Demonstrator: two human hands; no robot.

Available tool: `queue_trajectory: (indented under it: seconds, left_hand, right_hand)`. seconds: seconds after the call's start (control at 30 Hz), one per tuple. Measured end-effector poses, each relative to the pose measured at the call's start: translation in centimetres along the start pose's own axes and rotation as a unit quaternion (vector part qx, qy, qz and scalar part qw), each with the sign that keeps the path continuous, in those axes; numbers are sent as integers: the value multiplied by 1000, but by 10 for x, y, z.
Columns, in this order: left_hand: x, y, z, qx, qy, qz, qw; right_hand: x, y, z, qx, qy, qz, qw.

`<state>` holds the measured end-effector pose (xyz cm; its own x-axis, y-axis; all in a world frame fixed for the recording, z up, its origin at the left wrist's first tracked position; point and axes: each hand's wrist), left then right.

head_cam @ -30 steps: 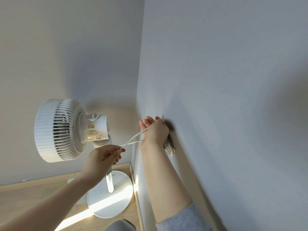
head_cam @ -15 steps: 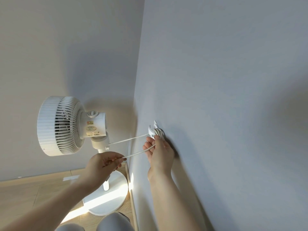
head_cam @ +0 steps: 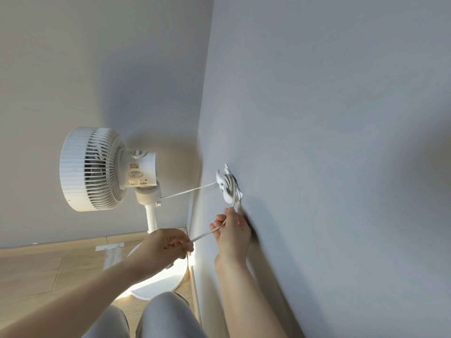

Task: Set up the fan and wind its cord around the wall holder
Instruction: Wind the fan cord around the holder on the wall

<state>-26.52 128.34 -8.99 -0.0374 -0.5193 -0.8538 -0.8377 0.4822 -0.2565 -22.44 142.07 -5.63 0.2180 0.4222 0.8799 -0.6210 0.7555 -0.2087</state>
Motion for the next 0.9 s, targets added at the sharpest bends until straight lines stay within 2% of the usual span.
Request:
queue_trajectory:
  seconds: [0.2,0.33,0.47,0.63,0.9]
  left_hand:
    - [1,0,6,10,20,1,1000]
    - [0,7,2,2,24,6,1000]
    - [0,11,-1,0,5,7,1000]
    - [4,17,-7,7,-8,-8,1000]
    - [20,26,-14,-11,-4,-40,999]
  right_hand:
    - [-12,-1,1,-32,1,-28,999]
    - [-16,-3,7,-92,32,-47,994]
    - [-17,2,11,-131,74,-22,988]
    - [-25,14,16,-121,78,19,989]
    - [-39,24,45,-118,31,8,992]
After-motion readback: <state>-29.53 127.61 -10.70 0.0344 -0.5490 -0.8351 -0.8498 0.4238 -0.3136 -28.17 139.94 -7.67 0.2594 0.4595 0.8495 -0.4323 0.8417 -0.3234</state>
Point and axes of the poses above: each hand's wrist, its own y-axis towards the middle knuckle, its own z-axis out of the palm, x = y × z, and after that the axes turned 9 degrees about -z, right-handed
